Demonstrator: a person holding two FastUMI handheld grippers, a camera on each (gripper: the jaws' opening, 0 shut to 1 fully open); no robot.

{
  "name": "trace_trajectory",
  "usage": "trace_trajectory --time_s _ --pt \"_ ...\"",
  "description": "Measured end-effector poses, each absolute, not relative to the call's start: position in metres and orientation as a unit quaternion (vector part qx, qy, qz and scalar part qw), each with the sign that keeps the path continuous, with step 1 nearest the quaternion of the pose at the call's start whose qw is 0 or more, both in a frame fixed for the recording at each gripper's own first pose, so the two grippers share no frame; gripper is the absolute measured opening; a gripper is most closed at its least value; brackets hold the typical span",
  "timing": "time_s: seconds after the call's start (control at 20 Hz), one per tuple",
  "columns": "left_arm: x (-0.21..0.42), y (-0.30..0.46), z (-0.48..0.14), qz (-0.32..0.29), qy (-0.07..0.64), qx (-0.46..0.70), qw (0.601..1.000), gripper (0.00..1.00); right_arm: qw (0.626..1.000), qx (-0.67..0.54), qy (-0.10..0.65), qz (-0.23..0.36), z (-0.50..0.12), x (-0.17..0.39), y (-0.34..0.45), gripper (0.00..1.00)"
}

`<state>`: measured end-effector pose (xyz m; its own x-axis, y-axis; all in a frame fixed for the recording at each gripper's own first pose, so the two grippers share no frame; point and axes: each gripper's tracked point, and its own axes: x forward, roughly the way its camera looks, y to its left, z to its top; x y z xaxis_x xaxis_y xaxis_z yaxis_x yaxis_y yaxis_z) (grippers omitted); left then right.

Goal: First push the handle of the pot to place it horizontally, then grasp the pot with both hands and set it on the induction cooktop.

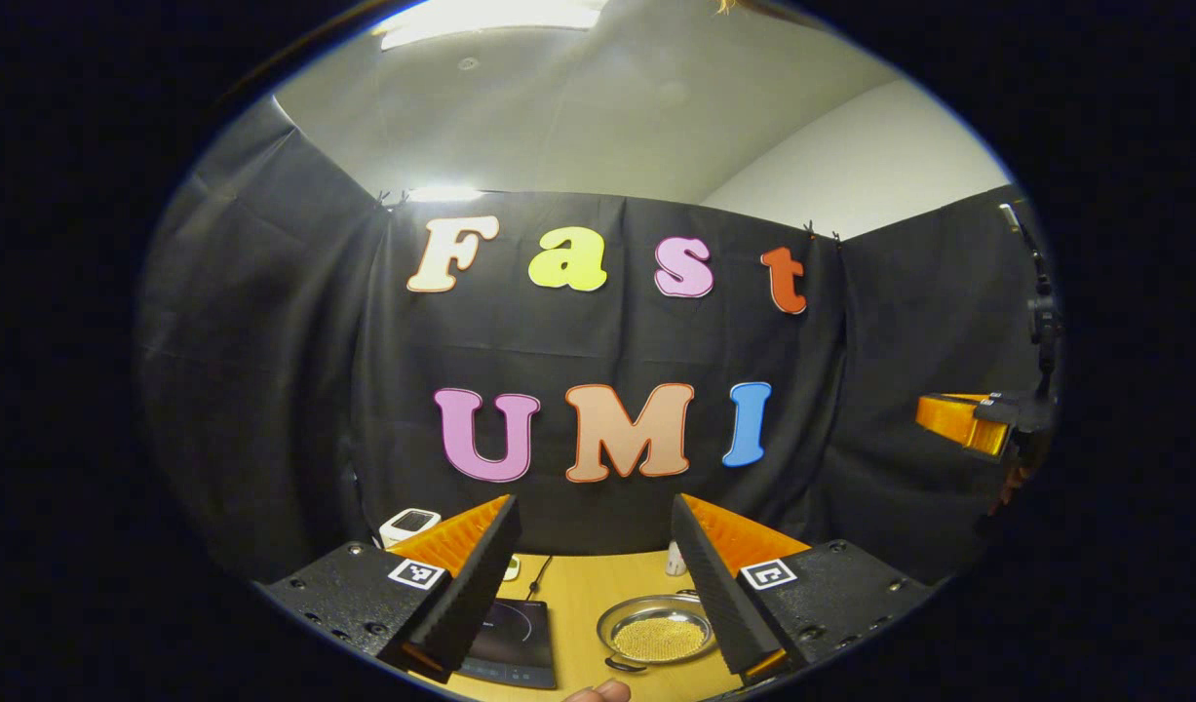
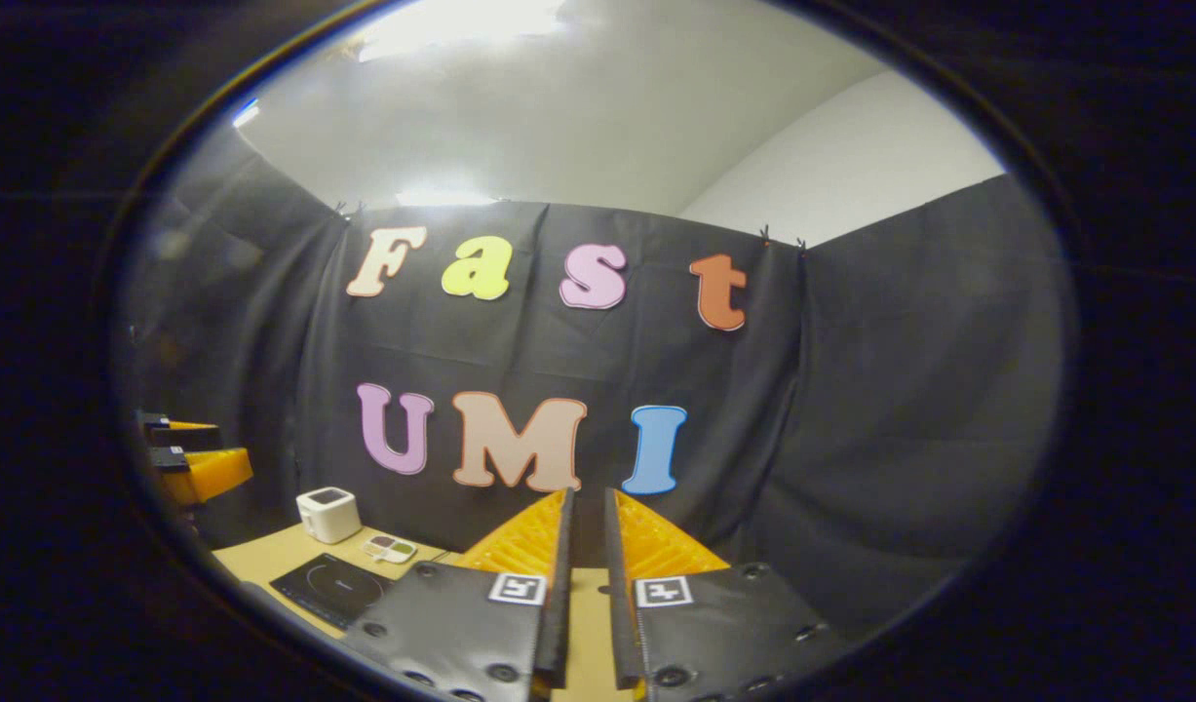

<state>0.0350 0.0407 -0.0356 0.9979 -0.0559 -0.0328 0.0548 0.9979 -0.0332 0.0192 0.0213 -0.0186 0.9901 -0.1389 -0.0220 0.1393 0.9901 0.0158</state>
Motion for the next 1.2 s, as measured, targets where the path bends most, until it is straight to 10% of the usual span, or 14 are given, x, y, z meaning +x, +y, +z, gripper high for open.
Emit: trace_trajectory --time_s 0.15,0.2,0.25,1.2 --pt "0.049 0.046 -0.031 -0.008 0.005 -0.001 1.000 0.94 0.997 0.052 0.018 -0.055 -0.036 0.055 0.012 0.00" --pt "0.054 0.046 -0.036 -0.004 0.014 -0.001 1.000 0.90 0.997 0.057 0.034 -0.045 -0.046 0.059 0.011 0.12" --pt "0.060 0.042 -0.034 -0.007 0.008 -0.005 1.000 0.91 0.997 0.055 0.032 -0.034 -0.046 0.059 0.011 0.00" --pt "0.171 0.085 -0.104 -0.054 0.013 -0.037 0.998 0.95 0.969 0.075 0.234 -0.037 -0.255 0.112 0.074 0.05"
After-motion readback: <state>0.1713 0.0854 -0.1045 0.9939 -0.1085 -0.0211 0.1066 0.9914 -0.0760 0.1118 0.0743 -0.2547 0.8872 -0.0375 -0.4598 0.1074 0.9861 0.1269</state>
